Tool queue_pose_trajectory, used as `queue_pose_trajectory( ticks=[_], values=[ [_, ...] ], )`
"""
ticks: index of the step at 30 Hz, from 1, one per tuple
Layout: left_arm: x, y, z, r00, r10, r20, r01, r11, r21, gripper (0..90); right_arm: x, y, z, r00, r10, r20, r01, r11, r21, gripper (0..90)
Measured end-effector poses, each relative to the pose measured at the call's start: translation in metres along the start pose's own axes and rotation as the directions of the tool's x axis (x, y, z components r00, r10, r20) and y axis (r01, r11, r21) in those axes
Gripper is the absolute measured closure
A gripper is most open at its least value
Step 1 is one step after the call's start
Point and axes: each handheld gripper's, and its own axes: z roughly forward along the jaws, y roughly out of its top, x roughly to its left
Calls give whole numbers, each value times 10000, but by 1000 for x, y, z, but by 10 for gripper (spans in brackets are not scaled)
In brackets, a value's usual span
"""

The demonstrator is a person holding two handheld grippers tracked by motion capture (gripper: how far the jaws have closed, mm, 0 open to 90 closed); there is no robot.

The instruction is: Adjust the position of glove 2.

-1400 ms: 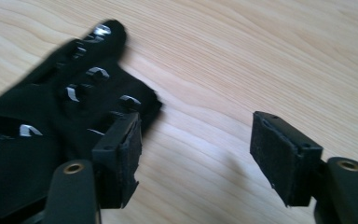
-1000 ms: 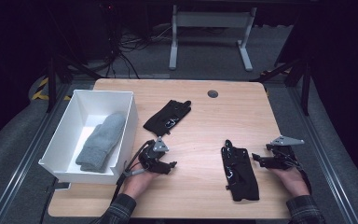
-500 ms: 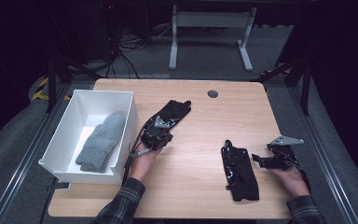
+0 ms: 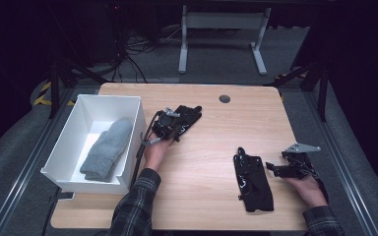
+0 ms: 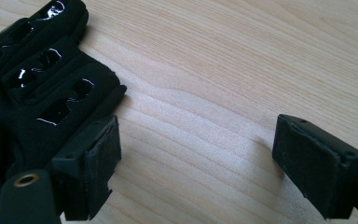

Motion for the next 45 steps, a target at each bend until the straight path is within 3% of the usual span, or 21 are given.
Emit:
queue_pose_trajectory(
  ticks=[6,8,12,17,21,26,34,45],
  values=[
    [5,-5,17,10000,-56,39,54,9981,614,900,0,0,0,10000,3,-8,-3,10000,1,160],
    [4,-8,17,9997,-200,133,194,9988,458,900,0,0,0,10000,-1,-12,1,10000,2,159],
    [-1,-10,14,9998,91,165,-100,9982,584,900,0,0,0,10000,19,-15,-19,10000,2,159],
    [-10,-16,11,9964,43,851,-89,9985,539,900,0,0,0,10000,9,-17,-9,10000,-4,159],
    [-20,-20,7,9926,272,1186,-351,9973,647,900,0,0,0,10000,12,-22,-12,10000,11,158],
    [-33,-27,2,9869,245,1593,-362,9968,706,900,0,0,0,10000,7,-17,-7,10000,8,158],
    [-55,-33,-5,9739,606,2187,-834,9918,965,900,0,0,0,10000,11,-18,-11,10000,8,158],
    [-95,-50,-17,9463,975,3082,-1372,9845,1096,900,0,0,0,10000,9,-19,-9,10000,11,158]
  ],
)
